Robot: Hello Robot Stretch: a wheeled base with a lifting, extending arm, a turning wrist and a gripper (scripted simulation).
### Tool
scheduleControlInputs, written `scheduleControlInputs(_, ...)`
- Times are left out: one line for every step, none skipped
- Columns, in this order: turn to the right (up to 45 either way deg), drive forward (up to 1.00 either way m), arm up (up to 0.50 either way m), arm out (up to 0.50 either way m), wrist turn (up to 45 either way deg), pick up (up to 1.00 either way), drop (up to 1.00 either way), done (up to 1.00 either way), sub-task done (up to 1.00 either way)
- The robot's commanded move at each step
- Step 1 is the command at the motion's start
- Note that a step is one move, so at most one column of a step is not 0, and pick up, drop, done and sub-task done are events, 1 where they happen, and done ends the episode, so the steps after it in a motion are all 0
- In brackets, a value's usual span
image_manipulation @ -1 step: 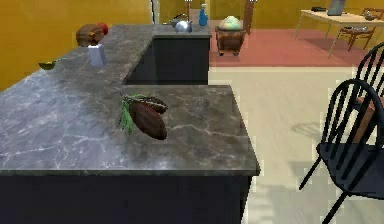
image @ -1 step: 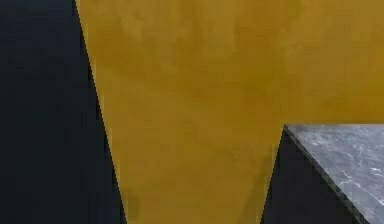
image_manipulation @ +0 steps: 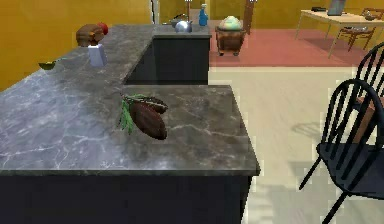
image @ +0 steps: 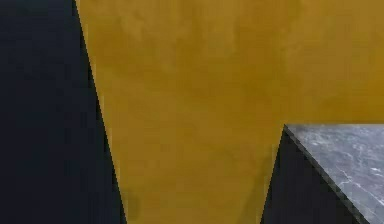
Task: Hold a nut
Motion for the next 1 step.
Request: scheduleControlInputs(0.0,0.0,0.38,0.0,0.0,0.0,0.0,0.0,0.0)
